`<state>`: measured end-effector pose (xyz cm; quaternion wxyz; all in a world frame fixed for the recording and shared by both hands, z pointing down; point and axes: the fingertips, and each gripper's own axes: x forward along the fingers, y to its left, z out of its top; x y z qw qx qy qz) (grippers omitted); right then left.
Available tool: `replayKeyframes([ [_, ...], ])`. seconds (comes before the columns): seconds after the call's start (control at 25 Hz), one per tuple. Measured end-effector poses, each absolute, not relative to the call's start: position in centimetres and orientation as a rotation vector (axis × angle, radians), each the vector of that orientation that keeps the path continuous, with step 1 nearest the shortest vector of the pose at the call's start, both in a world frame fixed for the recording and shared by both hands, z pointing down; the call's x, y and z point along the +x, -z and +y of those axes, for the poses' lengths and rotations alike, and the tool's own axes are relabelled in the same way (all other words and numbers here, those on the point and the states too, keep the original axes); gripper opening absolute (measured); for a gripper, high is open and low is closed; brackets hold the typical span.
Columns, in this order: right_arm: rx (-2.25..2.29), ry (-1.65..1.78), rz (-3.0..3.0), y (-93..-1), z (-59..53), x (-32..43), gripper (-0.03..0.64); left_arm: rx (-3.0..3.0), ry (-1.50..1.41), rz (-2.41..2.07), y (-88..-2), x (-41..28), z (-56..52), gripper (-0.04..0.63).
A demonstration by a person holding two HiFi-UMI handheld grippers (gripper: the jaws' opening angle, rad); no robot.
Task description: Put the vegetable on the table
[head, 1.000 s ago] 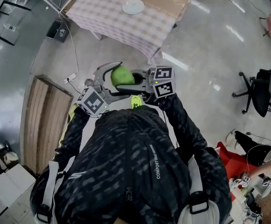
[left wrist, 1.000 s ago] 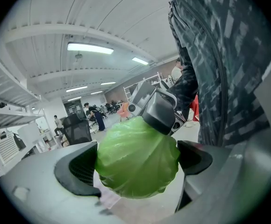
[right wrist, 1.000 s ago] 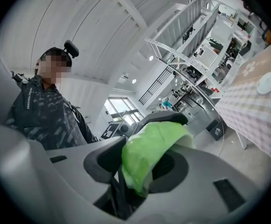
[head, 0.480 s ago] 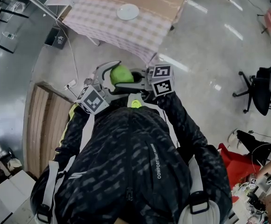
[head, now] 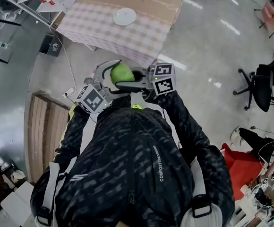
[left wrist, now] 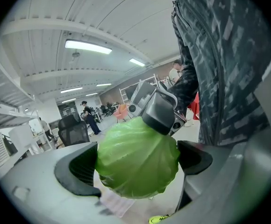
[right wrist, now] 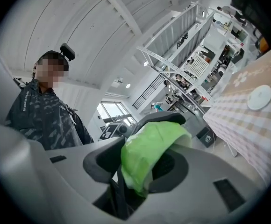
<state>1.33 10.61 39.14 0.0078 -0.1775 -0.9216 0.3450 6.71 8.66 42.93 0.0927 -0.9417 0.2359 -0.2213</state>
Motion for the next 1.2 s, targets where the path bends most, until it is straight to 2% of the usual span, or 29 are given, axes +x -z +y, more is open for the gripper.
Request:
replayKeyframes([
  [1.2, -0.332, -1.248, -2.831, -41.8, -8.7, -10.6, 0.153, -2.938, 0.587, 0.514, -45.3, -4.9, -9.6, 0.509],
])
